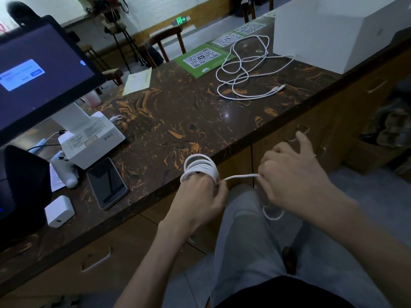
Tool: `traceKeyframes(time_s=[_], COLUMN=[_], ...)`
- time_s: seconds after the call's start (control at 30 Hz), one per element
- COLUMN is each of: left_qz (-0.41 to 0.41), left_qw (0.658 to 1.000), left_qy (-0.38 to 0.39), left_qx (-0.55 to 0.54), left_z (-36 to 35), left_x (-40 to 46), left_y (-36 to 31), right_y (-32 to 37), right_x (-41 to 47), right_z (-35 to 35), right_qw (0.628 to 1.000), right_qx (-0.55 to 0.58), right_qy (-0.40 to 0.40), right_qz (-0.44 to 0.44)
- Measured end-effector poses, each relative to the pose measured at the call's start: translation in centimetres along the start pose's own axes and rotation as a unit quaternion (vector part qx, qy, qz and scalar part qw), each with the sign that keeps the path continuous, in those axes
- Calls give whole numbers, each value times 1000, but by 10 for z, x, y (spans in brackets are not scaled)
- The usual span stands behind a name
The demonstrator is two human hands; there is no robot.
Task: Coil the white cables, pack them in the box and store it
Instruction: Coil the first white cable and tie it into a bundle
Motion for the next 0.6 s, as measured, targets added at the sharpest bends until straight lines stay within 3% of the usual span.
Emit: traceKeyframes(time_s=[0.1, 0.13, 0.2, 0.27, 0.33, 0.4, 0.43, 0.53, 0.6], left_qz=[-18, -25, -30, 1, 61, 129, 121, 38, 56], left_qw=[987, 983, 950, 861, 764, 697, 641, 424, 377], left_qy=[124, 174, 272, 356, 374, 307, 275, 162, 78], left_qx=[98, 59, -148, -363, -522, -635, -706, -890, -921], left_z=[-5, -8, -8, -3, -1, 1, 4, 21, 24], left_x=[4, 5, 5, 2, 0, 3, 5, 19, 27], left_y=[-12, -17, -26, -40, -54, -62, -64, -66, -61], right_y=[-2, -1, 1, 2, 6, 15, 19, 34, 43], right_x=[12, 17, 30, 41, 45, 38, 34, 23, 20], right_z=[-3, -8, -22, -39, -50, -54, -53, -57, -52], right_qw=[995, 989, 973, 962, 941, 891, 866, 804, 760], right_qx=[-22, -20, -1, 75, 245, 407, 467, 584, 645], right_qy=[-80, -114, -165, -184, -155, -147, -141, -79, -39], right_qz=[52, 92, 163, 188, 172, 137, 107, 76, 75])
Point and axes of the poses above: each hand's wrist, its own x-axis towards the middle knuckle, its own z-axis out of the back of the hand, y = z × x, the point moved 3 cm from there along x, towards the middle knuckle, and after that the axes turned 3 degrees about -z, right-handed, at the moved point
